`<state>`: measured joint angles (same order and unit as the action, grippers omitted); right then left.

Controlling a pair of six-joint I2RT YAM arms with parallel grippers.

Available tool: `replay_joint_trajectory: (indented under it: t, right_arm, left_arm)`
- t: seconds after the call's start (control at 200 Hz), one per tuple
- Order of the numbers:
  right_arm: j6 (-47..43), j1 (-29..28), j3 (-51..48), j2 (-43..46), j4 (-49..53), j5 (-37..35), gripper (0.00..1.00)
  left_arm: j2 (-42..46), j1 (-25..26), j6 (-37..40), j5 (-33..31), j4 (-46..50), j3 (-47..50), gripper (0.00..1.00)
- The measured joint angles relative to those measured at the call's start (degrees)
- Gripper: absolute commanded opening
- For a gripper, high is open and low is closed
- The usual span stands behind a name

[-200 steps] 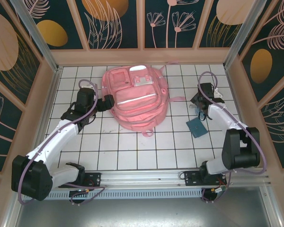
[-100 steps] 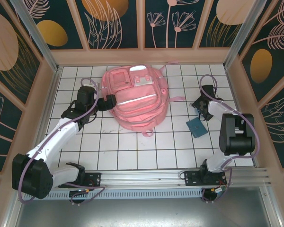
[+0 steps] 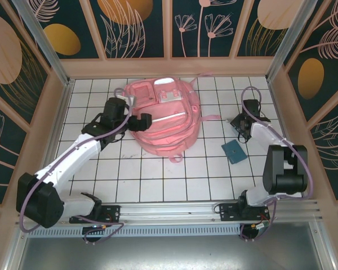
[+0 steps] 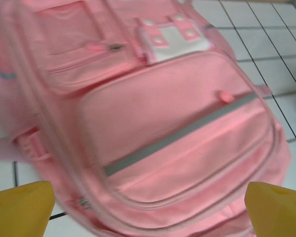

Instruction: Pack the student bag

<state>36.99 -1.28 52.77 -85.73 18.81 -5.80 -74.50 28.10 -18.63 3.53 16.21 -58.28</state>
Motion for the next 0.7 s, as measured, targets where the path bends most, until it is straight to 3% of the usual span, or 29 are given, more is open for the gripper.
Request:
replay_joint_trajectory:
  t: [0.19, 0.37, 0.701]
  right_arm:
    - [-2.5, -5.4, 1.4, 6.1, 2.1, 2.8, 0.57]
    - [-2.8, -5.9, 1.5, 9.3, 3.5, 5.0, 0.57]
    - [-2.8, -6.1, 1.4, 12.6, 4.2, 7.7, 0.56]
  left_arm:
    - [-7.0, 7.6, 6.7, -2.8, 3.4, -6.1, 0.83]
    - [-13.6, 12.9, 14.1, -6.2, 7.7, -9.4, 0.78]
    - [-20.9, 13.2, 25.0, -10.1, 11.5, -13.8, 0.57]
